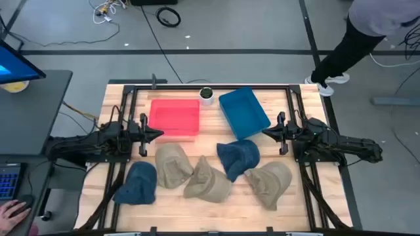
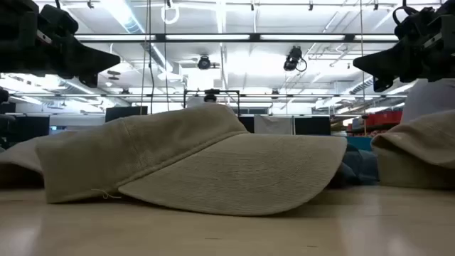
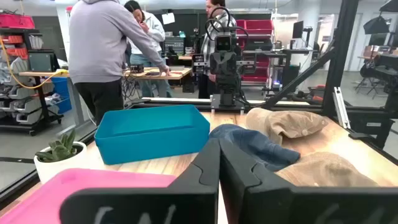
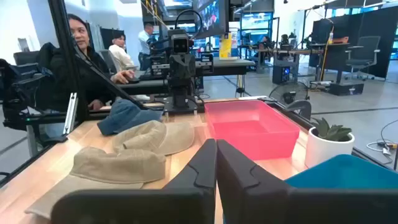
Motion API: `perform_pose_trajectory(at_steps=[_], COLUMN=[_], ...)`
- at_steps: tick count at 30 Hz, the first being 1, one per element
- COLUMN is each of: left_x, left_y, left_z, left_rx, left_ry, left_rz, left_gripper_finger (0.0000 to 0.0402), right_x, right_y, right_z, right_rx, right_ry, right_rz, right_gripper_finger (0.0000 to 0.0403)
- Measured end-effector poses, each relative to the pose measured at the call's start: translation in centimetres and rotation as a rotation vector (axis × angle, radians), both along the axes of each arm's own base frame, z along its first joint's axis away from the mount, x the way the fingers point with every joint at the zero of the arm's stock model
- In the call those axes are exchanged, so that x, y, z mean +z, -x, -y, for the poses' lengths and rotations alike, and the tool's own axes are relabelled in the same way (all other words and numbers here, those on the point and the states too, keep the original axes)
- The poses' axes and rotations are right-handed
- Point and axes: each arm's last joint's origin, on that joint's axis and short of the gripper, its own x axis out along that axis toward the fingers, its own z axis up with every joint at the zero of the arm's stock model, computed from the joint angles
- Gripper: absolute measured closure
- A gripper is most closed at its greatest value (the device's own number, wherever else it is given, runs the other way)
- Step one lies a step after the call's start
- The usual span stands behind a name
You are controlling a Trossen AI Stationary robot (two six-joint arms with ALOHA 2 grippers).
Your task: Pick & Place hat
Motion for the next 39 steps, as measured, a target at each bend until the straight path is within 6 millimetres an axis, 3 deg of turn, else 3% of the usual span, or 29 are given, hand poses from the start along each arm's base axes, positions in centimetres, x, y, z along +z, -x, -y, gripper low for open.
perform_pose_trajectory(at_steps=[24, 28, 34, 39], left_x=[0.5, 1.1, 1.6, 2.0], left_y=[0.0, 0.1, 0.2, 0.3], left_z=[0.0, 0.0, 0.0, 0.0], left_rx=[0.0, -0.003, -0.009, 0.009], left_ry=[-0.006, 0.016, 0.047, 0.005], left_rz=[0.055, 0.123, 0.176, 0.215], left_gripper_finger=[0.0399, 0.0399, 0.0399, 0.0391], right_x=[0.5, 1.9, 3.8, 6.1], right_y=[0.0, 0.3, 0.8, 0.8], right_z=[0.0, -0.1, -0.2, -0.3], right_rx=[0.002, 0.002, 0.008, 0.038], right_ry=[0.007, 0.037, 0.056, 0.055], right_rz=[0.054, 0.2, 0.396, 0.404], right_gripper_finger=[0.0382, 0.0356, 0.0282, 0.0241])
